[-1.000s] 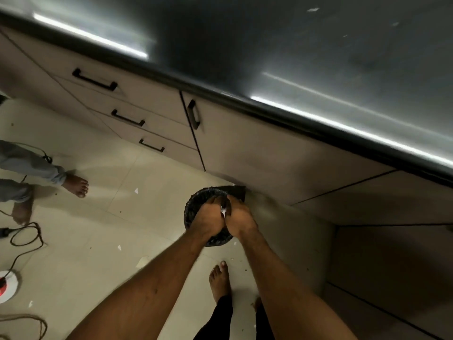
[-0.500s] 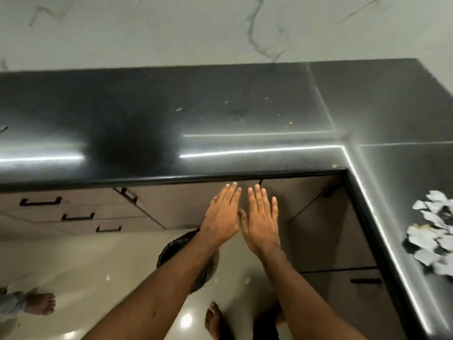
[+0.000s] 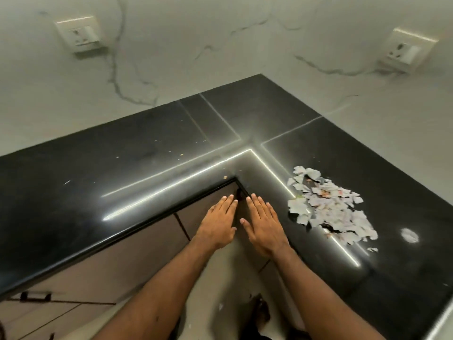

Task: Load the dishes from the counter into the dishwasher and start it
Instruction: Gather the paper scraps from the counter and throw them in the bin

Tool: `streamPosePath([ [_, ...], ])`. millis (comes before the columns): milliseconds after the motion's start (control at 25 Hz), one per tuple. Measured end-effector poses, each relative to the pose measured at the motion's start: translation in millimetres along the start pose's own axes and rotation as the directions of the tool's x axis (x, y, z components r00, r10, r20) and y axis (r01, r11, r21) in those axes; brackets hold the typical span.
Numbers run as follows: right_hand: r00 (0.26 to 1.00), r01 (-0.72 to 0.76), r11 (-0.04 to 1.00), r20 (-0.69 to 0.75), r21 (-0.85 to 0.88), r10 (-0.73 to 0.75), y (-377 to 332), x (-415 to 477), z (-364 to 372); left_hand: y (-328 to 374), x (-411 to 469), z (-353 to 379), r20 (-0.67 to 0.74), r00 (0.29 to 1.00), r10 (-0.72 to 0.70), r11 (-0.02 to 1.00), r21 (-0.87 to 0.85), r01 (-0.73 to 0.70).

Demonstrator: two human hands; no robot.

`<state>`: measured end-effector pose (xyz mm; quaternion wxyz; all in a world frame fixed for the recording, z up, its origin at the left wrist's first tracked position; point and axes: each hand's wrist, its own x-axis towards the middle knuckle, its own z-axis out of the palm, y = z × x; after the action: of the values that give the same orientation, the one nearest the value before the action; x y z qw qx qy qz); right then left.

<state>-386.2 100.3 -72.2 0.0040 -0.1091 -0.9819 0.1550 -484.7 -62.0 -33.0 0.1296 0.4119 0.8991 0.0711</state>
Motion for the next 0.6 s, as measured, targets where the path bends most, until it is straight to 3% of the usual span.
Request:
streamPosePath([
  [240,0.994,-0.041,0.996,0.102,0.073,0.033,79,-29,-12,66,73,0,0.184,0.969,0.166,0.978,0.091,-0.185],
  [360,0.990,0.019,0.998,0.136,0.066,-0.027,98,-33,-21,85,103,-9,0.308,0.934,0.182,0.970,0.102,-0.222],
  [600,0.994,-0.065,0.986,0.095,0.151,0.051,144,-6,-37,127,158,-24,0.437,0.897,0.059,0.990,0.092,-0.110],
])
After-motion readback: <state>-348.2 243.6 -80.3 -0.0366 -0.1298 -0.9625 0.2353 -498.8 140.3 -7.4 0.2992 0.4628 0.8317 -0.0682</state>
